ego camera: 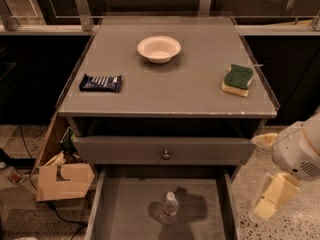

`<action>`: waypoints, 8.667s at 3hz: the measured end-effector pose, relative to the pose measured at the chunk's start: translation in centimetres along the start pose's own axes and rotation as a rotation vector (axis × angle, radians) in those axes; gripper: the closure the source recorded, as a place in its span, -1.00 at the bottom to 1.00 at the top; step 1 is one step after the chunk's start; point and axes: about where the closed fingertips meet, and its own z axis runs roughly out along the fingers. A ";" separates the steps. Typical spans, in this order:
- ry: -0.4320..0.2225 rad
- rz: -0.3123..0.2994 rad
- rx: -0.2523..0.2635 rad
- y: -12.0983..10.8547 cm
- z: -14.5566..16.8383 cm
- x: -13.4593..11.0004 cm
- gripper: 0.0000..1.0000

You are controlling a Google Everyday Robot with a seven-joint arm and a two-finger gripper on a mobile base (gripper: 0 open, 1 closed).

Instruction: Pick water bottle from middle drawer and place on counter

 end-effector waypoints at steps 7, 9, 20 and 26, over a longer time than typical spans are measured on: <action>-0.167 0.126 -0.112 1.0 11.9 1.5 -1.00; -0.201 0.184 -0.127 1.7 14.8 3.0 -1.00; -0.556 0.386 -0.175 0.1 31.4 -2.9 -1.00; -0.541 0.444 -0.229 -0.4 38.2 -3.5 -0.15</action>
Offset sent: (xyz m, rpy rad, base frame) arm -0.0063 0.0136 -0.0134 0.0521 0.0181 0.0024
